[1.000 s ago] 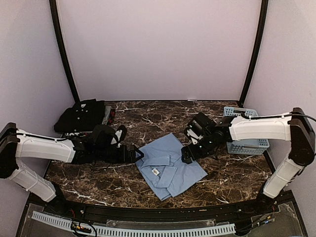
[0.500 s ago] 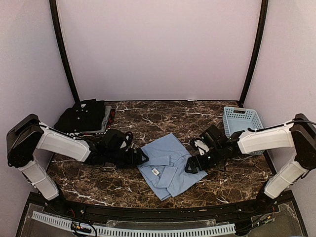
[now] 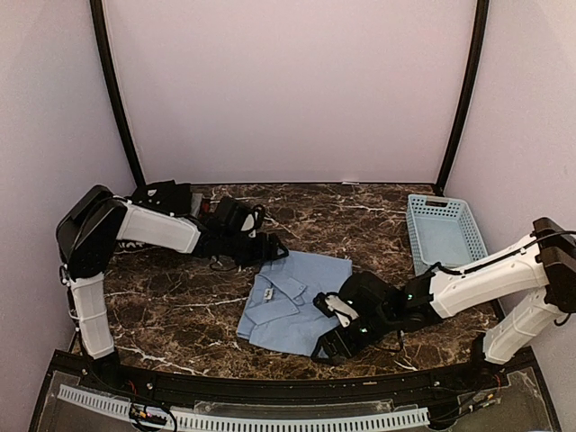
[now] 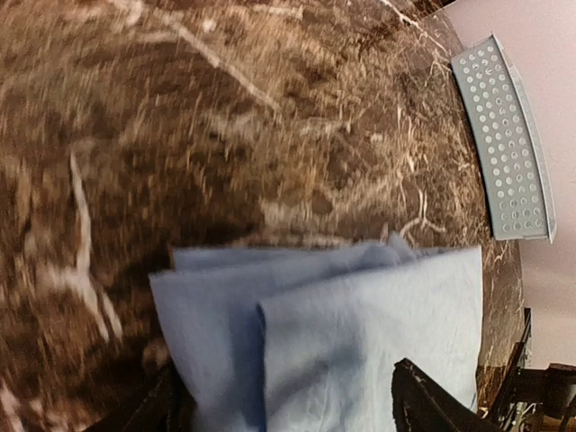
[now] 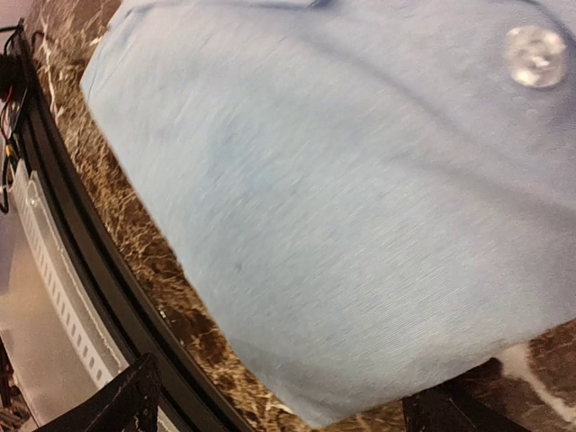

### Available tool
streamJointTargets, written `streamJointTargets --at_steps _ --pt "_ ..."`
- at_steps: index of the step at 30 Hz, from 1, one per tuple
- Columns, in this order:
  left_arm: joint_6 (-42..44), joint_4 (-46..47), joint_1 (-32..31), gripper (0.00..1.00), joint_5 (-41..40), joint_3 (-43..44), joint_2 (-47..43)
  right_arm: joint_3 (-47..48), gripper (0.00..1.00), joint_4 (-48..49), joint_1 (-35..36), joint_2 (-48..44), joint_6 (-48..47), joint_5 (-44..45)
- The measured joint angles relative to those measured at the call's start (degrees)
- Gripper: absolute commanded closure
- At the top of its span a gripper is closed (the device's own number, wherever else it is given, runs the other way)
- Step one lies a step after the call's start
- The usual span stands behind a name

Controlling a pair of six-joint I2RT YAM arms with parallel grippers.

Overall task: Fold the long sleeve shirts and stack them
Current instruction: Rotate the square-folded shirt at the center of the board.

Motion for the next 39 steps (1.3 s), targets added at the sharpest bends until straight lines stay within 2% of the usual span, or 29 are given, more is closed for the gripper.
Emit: streamJointTargets --at_steps 6,11,13,17,21,25,29,34,39 --pt "9.81 -5.57 4.42 0.05 0.66 16.76 7.21 2.93 0.09 -2.34 4.11 1.20 -0.74 2.43" --pt "15.26 -8.92 5.07 0.02 -2.82 19.08 4.26 5.97 0.07 -11.13 0.17 -3.72 -3.58 8.76" --pt "15.85 -9.46 5.05 0.02 -3.61 16.44 1.03 7.85 0.06 -13.57 -3.93 -6.14 -5.57 10.05" --pt "15.34 -8.85 4.66 0.02 -4.55 3.63 -11.08 13.84 0.03 -16.00 -13.92 -6.84 -11.54 10.34" --pt "12.50 -7.61 1.97 0.02 -6.27 -8.28 -21.86 24.59 0.02 -17.68 -21.77 1.81 -19.02 7.80" --pt "7.80 -6.64 -4.24 0.02 -8.98 -17.75 -29.46 35.58 0.01 -19.58 -26.10 14.27 -25.66 3.26" --pt "2.73 -4.96 -8.28 0.03 -10.05 -25.27 -33.46 43.65 0.02 -23.04 -28.92 24.35 -31.23 -3.23" --pt "-1.16 -4.90 -8.90 0.03 -11.45 -29.94 -34.56 51.23 0.05 -27.04 -31.54 33.83 -37.11 -12.92" --pt "-2.73 -5.31 -9.20 0.03 -12.96 -31.04 -36.98 54.42 0.20 -29.90 -33.07 39.87 -40.74 -19.71"
